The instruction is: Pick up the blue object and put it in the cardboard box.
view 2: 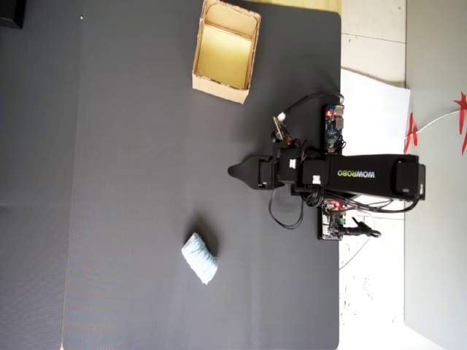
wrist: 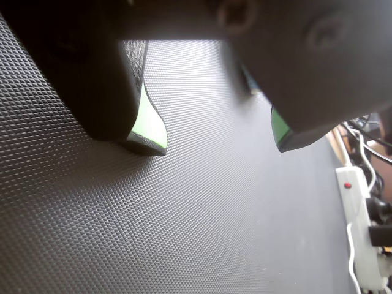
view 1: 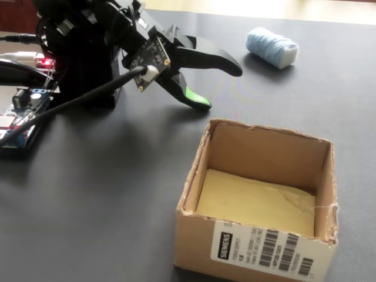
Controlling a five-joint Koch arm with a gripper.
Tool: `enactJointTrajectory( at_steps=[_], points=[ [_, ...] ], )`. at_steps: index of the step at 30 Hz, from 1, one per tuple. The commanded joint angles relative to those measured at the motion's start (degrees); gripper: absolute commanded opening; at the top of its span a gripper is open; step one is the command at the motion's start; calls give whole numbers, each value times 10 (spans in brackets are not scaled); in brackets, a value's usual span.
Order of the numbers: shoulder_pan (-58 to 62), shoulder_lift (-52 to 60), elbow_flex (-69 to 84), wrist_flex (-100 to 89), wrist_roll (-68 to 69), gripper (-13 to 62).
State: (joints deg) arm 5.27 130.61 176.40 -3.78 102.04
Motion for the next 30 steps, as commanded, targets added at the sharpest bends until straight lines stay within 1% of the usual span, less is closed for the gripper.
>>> enactJointTrajectory(
  at_steps=[1,26,30],
  points=[
    [-1,47,23,59,27,340],
    [-1,47,23,60,27,340],
    [-25,48,23,61,28,339]
  ],
)
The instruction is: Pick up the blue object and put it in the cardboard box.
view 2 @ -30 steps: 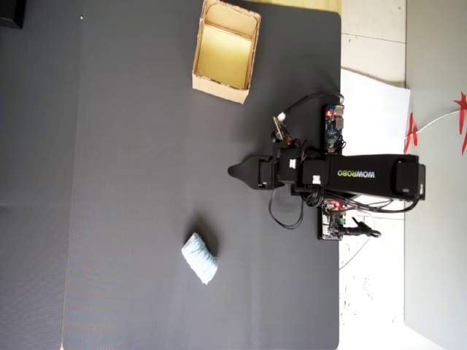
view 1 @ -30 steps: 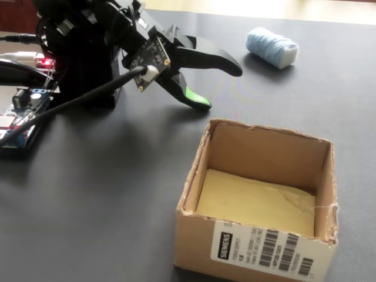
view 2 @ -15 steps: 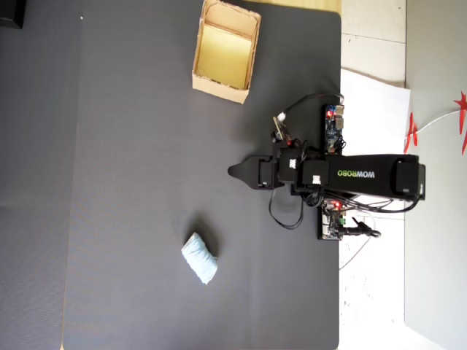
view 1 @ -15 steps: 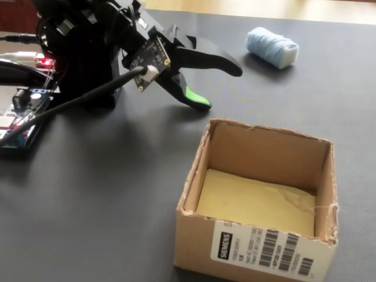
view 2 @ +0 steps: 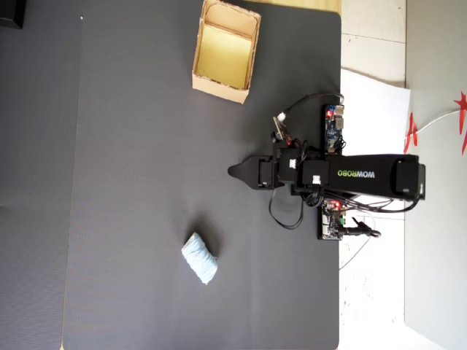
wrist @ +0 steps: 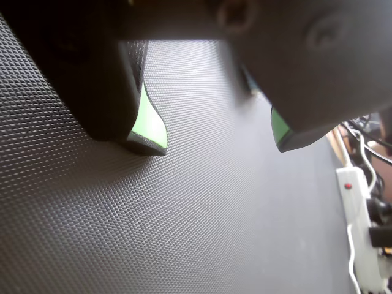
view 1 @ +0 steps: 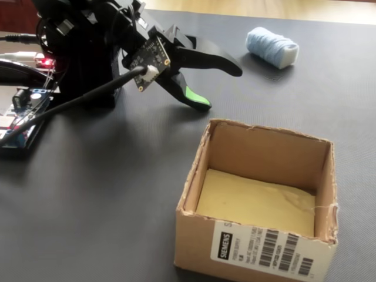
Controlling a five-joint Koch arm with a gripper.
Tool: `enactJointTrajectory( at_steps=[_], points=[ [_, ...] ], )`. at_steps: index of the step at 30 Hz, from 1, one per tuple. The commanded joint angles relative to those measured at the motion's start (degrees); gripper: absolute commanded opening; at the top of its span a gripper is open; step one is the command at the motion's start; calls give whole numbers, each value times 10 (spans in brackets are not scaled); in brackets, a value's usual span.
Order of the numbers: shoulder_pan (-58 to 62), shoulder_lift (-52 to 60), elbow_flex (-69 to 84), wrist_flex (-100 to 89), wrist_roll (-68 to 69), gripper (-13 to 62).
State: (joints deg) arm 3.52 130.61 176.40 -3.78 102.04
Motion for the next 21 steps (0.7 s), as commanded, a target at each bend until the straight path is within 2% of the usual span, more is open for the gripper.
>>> enactJointTrajectory(
  at_steps=[1,6,21],
  points=[
    [-16,48,23,61,30,339],
    [-69,51,23,62,27,339],
    [-344,51,18,-24,-33,339]
  ],
)
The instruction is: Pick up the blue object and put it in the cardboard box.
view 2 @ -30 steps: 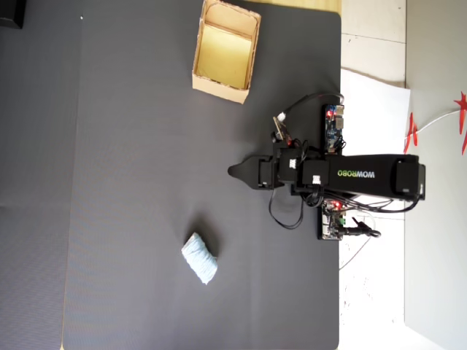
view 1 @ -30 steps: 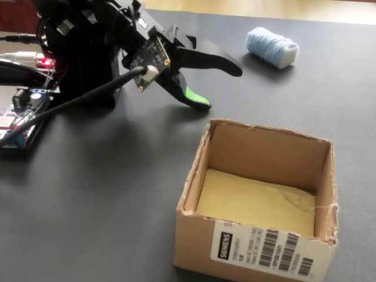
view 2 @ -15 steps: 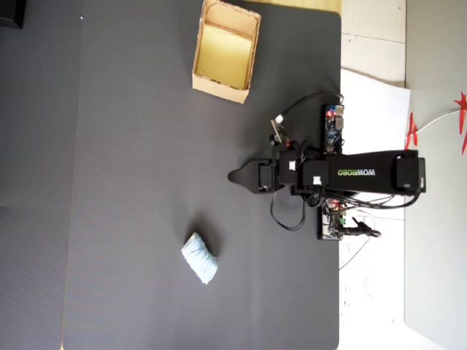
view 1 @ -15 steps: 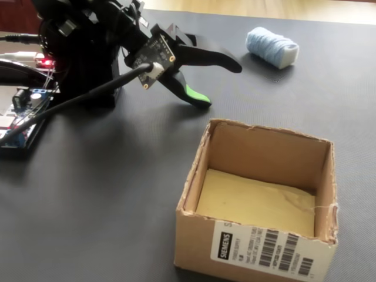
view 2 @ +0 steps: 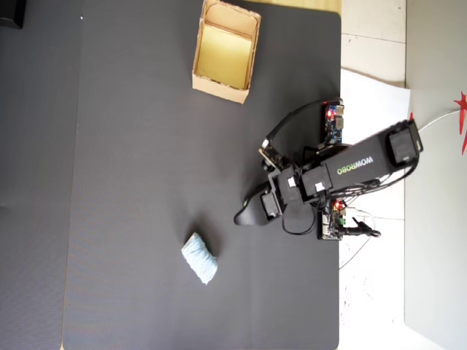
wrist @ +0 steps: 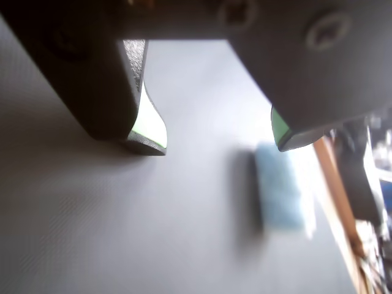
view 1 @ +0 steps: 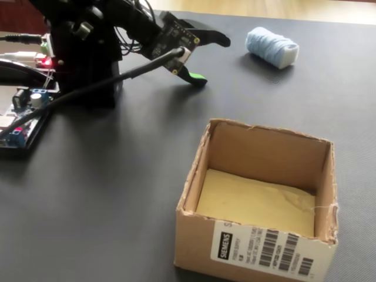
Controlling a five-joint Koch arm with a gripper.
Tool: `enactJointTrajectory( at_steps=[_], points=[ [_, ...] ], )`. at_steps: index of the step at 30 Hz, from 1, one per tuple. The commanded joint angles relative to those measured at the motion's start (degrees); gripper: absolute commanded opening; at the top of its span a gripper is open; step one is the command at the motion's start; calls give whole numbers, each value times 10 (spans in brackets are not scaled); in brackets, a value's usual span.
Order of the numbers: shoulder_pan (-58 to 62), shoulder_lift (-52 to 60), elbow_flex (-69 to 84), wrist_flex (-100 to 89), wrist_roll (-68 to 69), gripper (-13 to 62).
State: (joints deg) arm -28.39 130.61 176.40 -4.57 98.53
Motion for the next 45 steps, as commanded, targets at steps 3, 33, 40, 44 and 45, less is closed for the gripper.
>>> enactJointTrajectory(
  at_steps=[3,33,40,44,45],
  points=[
    [-55,51,10,-26,-14,339],
    [-78,-364,-579,339,-36,330],
    [-73,-448,-657,353,-33,331],
    [-67,-482,-664,347,-33,331],
    [-66,-492,-664,343,-31,331]
  ],
)
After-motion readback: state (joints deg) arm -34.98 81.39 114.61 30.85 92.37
